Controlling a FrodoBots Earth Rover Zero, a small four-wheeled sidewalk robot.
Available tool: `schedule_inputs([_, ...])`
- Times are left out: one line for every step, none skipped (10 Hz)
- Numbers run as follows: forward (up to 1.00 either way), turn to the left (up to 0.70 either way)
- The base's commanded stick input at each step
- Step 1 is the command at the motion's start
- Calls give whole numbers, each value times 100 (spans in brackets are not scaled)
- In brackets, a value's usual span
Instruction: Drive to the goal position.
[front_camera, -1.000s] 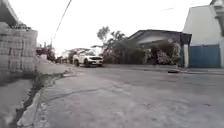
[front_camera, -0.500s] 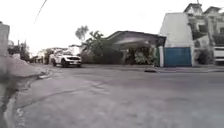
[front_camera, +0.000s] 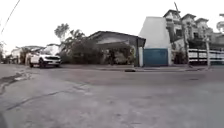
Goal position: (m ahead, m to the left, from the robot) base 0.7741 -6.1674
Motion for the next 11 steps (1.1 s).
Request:
schedule_inputs([0,-70])
schedule_inputs([0,-70])
schedule_inputs([0,-70])
schedule_inputs([0,-70])
schedule_inputs([0,-70])
schedule_inputs([0,-70])
schedule_inputs([0,-70])
schedule_inputs([0,-70])
schedule_inputs([0,-70])
schedule_inputs([0,-70])
schedule_inputs([0,-70])
